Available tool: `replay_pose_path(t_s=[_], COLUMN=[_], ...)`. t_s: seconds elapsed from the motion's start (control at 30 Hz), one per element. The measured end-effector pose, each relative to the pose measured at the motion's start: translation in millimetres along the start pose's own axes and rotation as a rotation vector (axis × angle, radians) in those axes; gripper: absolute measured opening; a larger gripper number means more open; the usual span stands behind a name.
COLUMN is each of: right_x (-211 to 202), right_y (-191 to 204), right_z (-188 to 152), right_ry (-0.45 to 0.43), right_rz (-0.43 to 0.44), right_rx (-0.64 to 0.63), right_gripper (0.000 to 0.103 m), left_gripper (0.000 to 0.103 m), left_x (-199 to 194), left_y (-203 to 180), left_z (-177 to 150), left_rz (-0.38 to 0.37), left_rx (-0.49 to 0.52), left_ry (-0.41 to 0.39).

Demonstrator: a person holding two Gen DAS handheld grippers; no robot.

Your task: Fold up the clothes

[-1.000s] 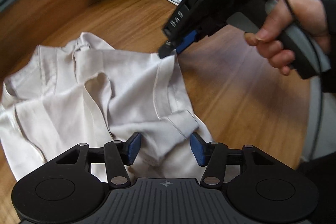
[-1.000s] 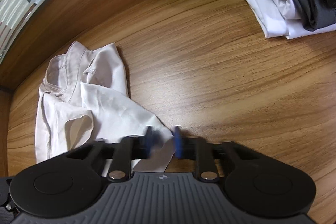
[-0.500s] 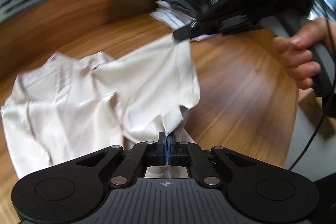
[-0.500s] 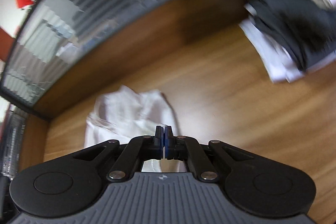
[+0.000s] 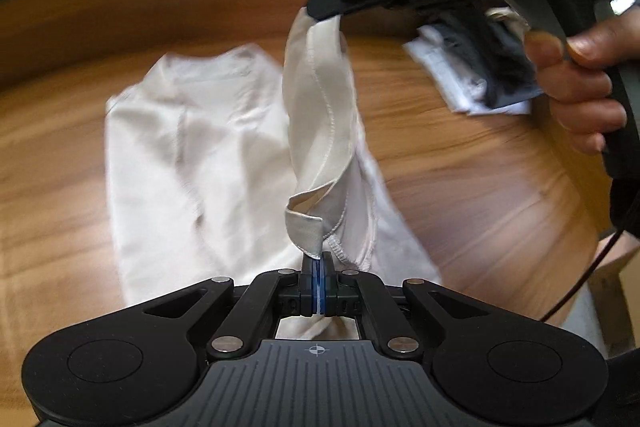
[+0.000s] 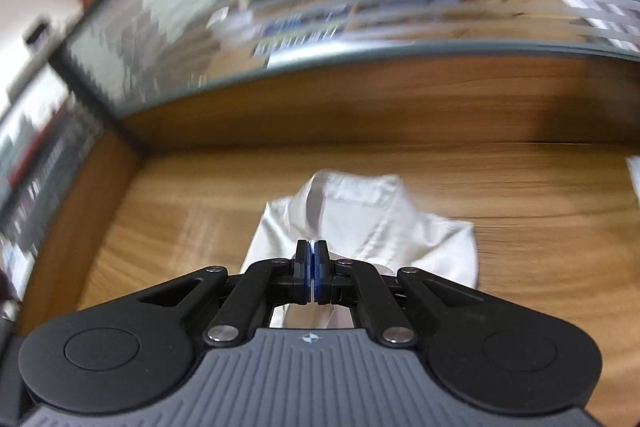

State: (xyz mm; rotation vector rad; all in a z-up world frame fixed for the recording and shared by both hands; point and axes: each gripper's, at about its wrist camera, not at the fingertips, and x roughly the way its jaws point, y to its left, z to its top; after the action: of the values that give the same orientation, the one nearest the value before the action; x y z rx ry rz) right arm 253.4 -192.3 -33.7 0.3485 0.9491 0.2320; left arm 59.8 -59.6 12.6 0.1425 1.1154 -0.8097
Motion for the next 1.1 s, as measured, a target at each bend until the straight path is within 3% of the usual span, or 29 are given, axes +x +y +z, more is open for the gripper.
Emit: replay_pose_path(t_s=[0.17, 0.3, 0.33, 0.4, 0.5, 0.77, 0.93, 1.07, 1.1], right_x=[59, 98, 99, 101, 98, 46, 21, 9, 6], right_y=[34, 44, 45, 46, 46, 23, 4, -10, -13], right_z=[-7, -12, -12, -12, -11, -29, -64, -92, -98], right_ry=[0.122, 0.202, 0.201, 0.196, 0.184, 0.163, 0.192, 0.202, 0.203], right_rz=[-0.066, -0.072, -0.067, -0.056, -0.04, -0.056, -0.086, -0.105, -0.111], right_rx=[-0.162, -0.221, -0.221, -0.221, -0.219, -0.194, -0.161, -0.101, -0.085], right_gripper=[0.002, 0.005, 0.006, 0.023, 0.034, 0.039, 0.041, 0.041, 0.041], left_gripper=[0.004, 0.006, 0.009, 0.019, 0.028, 0.043, 0.044, 0.04, 0.021], left_x=[14, 15, 13, 9, 3, -1, 22, 33, 35], left_y=[18, 30, 32, 37, 42, 36, 39, 50, 52], left_z=[-10, -22, -24, -28, -30, -10, 8, 16, 17], left_rz=[0.026, 0.059, 0.06, 0.064, 0.064, 0.028, -0.003, -0.061, -0.068], left_rx=[-0.073, -0.114, -0.122, -0.137, -0.15, -0.092, -0.133, -0.225, -0.237], left_ry=[0.067, 0.095, 0.095, 0.096, 0.08, 0.007, 0.02, 0.004, 0.011])
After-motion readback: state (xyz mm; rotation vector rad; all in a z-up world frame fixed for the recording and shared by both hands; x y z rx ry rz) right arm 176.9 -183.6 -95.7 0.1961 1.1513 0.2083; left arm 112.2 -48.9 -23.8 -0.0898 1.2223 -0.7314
